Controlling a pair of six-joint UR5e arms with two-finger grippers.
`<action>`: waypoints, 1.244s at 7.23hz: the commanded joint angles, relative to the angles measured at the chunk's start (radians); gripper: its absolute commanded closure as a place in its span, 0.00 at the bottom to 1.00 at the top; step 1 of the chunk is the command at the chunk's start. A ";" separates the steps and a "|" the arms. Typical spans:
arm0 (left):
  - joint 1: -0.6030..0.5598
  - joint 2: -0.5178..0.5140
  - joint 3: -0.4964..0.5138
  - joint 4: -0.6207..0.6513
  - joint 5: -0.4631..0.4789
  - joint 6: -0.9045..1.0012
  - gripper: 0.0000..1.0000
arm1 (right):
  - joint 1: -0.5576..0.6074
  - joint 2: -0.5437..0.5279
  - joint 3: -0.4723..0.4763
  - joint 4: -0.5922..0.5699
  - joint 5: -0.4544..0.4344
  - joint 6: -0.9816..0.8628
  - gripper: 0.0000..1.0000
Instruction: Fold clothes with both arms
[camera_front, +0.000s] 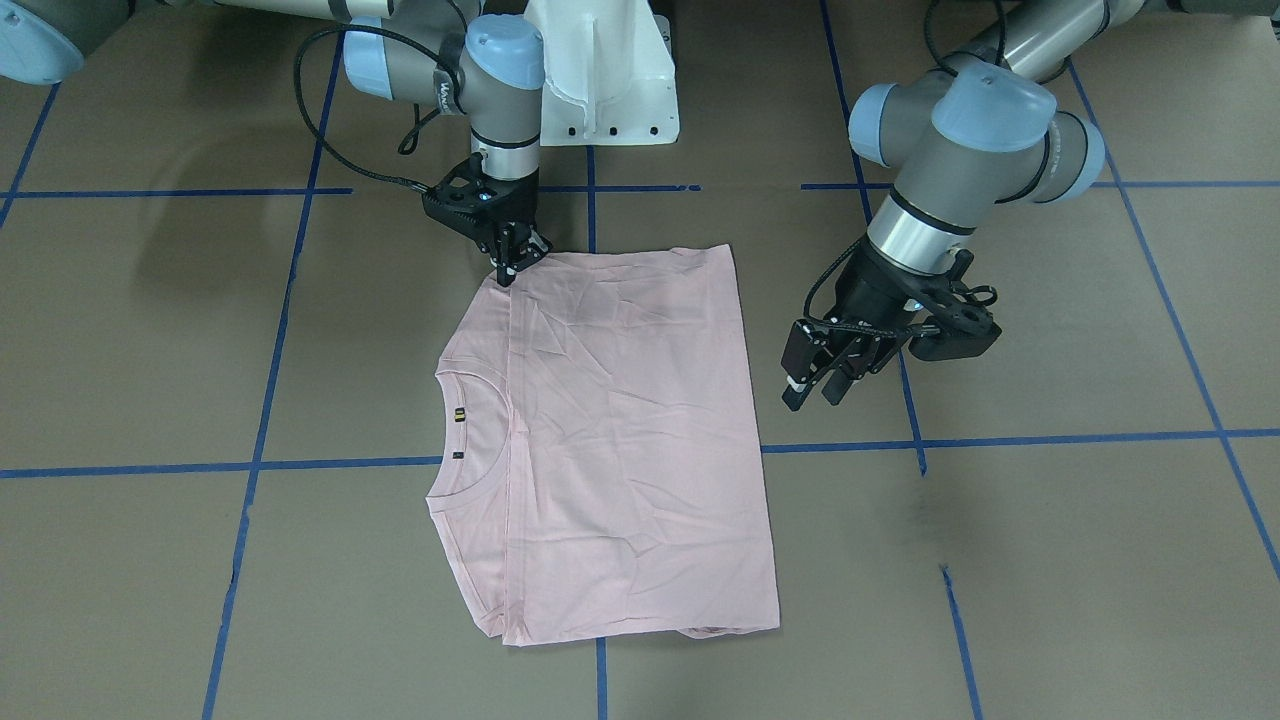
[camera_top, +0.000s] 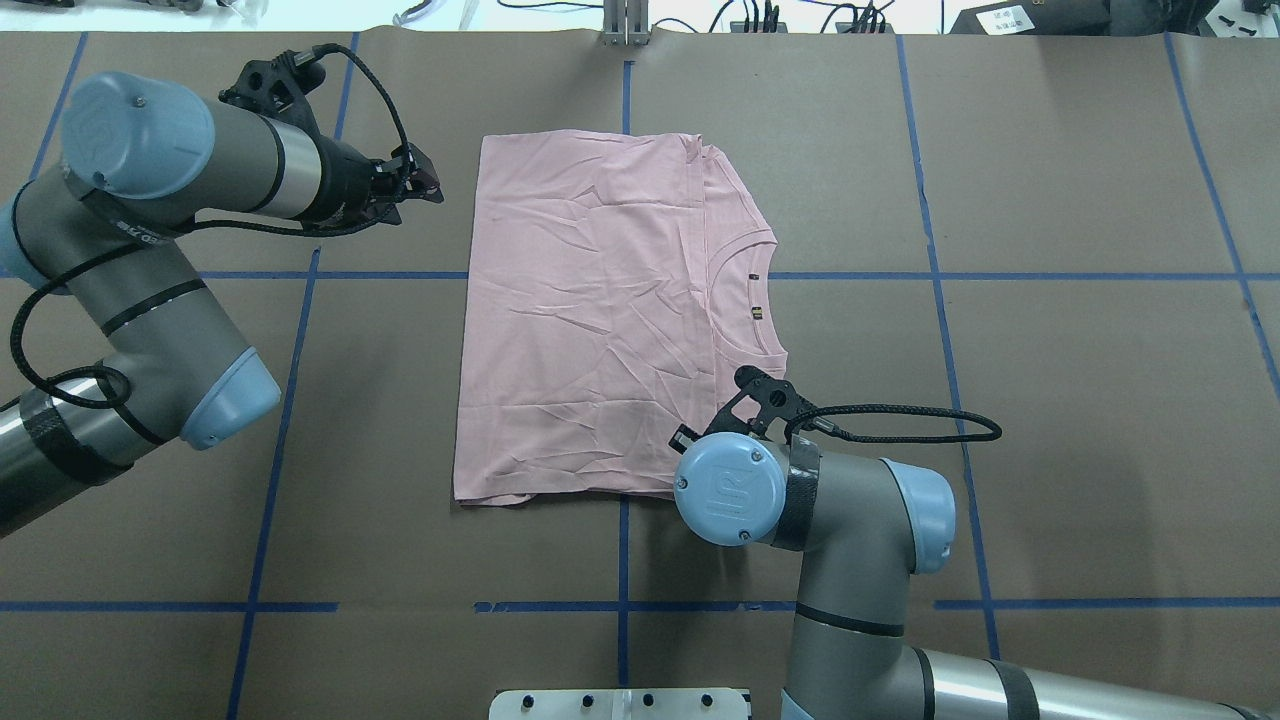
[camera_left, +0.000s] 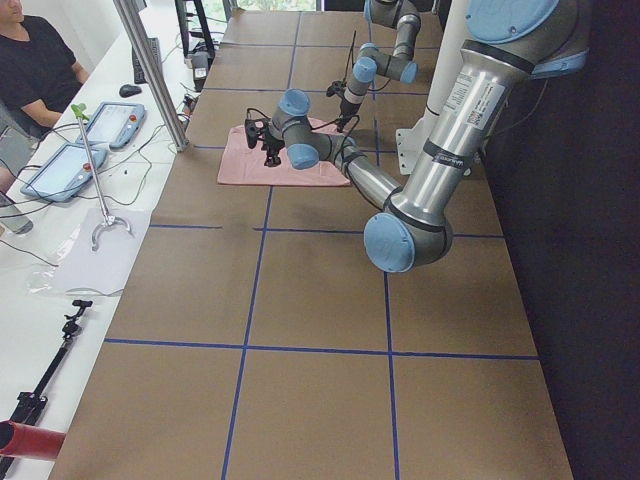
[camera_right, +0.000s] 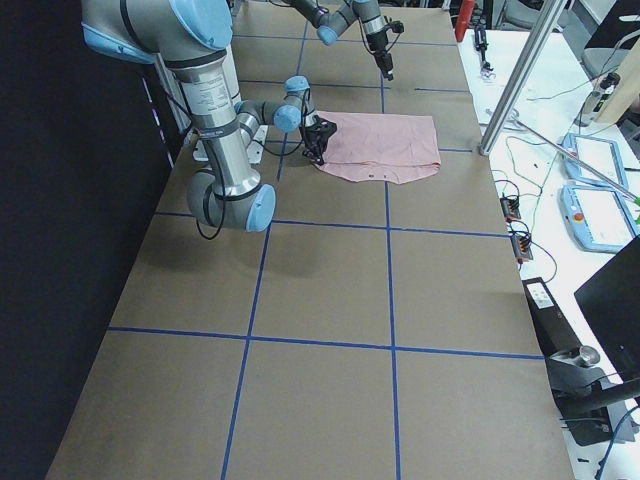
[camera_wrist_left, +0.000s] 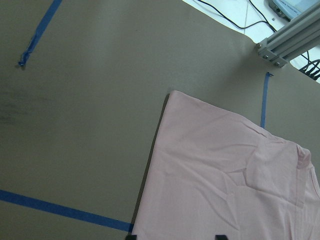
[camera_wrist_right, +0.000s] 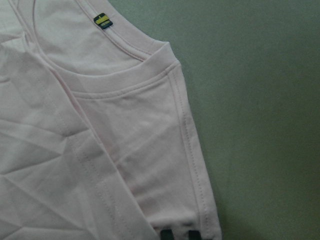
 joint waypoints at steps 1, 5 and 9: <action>0.000 0.000 -0.006 0.003 -0.001 -0.001 0.39 | 0.000 -0.001 0.010 -0.003 0.022 -0.002 1.00; 0.000 0.003 -0.006 0.003 0.001 -0.005 0.39 | 0.000 0.000 0.019 -0.002 0.019 0.000 0.29; 0.000 0.003 -0.008 0.003 0.001 -0.016 0.39 | 0.000 -0.001 0.010 -0.003 0.021 0.000 0.34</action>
